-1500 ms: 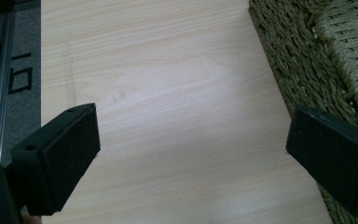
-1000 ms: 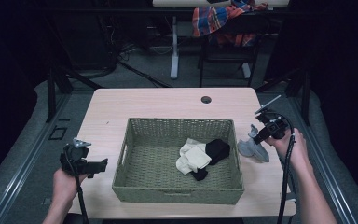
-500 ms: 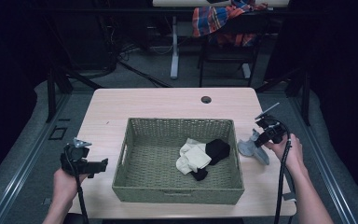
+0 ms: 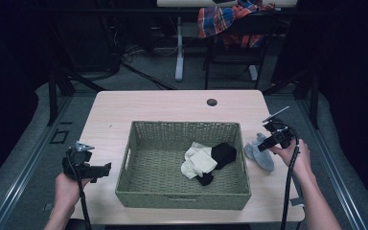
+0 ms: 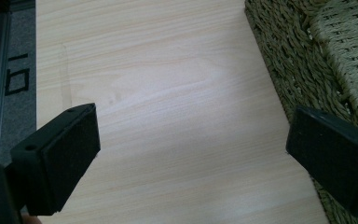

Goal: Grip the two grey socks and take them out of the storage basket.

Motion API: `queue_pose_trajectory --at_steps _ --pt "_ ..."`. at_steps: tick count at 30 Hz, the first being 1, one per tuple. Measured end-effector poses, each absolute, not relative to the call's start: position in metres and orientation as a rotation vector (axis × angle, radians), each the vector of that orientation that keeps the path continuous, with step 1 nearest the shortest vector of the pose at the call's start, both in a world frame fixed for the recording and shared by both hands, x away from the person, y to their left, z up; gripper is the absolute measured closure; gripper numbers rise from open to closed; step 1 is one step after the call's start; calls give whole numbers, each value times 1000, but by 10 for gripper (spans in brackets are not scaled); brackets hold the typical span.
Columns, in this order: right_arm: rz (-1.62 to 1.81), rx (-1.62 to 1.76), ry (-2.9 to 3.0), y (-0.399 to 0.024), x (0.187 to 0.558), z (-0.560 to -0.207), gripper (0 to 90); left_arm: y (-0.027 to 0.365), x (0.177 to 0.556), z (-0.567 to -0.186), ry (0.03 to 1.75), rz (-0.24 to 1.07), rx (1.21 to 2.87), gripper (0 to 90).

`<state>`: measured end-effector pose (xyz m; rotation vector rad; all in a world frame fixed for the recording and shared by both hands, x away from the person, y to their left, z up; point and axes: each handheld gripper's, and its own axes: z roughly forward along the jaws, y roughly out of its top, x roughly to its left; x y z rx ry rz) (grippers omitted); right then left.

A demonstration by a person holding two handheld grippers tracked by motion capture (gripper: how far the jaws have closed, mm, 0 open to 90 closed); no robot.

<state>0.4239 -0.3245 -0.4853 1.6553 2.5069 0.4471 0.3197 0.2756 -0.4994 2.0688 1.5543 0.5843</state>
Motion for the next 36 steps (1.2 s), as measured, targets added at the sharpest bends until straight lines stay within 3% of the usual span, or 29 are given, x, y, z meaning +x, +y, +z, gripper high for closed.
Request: queue_pose_trajectory --at_steps 2,12,29,36 --pt "473 1663 2488 -325 421 -481 462 276 319 -499 1553 584 2067 29" --pt "607 1616 2476 -324 387 -462 152 275 319 -499 1550 583 2067 30" --pt "579 1699 2501 -337 328 -474 4 273 319 -498 1543 591 2071 30" --pt "519 1718 2538 -339 325 -484 0 272 319 -498 1536 592 2078 30"
